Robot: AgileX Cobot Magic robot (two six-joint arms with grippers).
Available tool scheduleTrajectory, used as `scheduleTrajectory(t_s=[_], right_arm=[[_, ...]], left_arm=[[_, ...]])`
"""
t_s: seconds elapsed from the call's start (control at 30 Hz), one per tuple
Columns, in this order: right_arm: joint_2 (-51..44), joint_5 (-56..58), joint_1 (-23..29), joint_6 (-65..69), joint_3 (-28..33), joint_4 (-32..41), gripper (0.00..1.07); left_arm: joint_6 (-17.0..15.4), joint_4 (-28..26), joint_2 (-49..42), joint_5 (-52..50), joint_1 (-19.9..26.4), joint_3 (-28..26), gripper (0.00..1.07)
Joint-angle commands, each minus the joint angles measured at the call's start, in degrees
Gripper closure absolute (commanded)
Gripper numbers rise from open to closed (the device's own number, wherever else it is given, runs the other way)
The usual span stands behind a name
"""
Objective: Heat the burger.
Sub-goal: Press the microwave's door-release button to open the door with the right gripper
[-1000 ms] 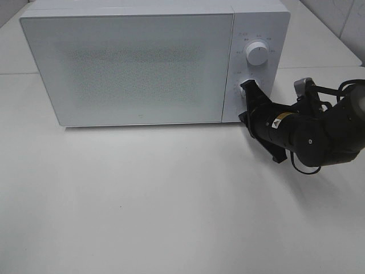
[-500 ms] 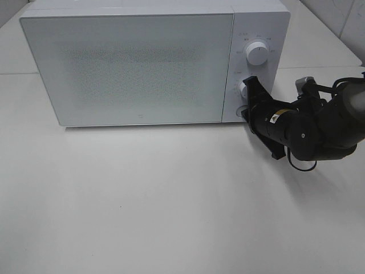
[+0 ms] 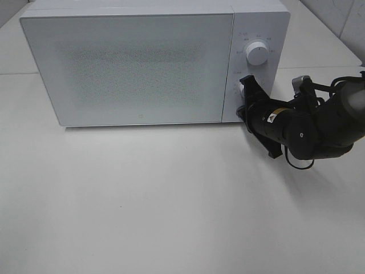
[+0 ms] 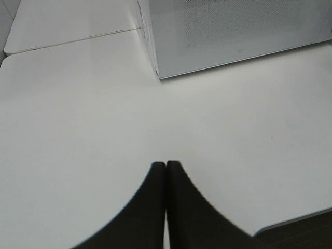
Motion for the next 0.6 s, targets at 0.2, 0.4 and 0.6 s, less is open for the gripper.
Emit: scheduleTrajectory(t_s=[0.2, 0.4, 0.6], right_arm=[[-0.5, -4.8, -0.5, 0.2, -4.6, -0.1, 1.07], [-0.5, -4.9, -0.5, 0.2, -6.4, 0.1, 1.07], [-0.5, -4.9, -0.5, 0.2, -8.1, 0.4, 1.07]], left_arm=[[-0.6, -0.4, -1.1, -0.9, 0.1, 0.2, 1.06], [-0.6, -0.4, -1.1, -0.9, 0.1, 0.2, 1.06], [-0.6, -0.4, -1.1, -0.9, 0.1, 0.2, 1.06]])
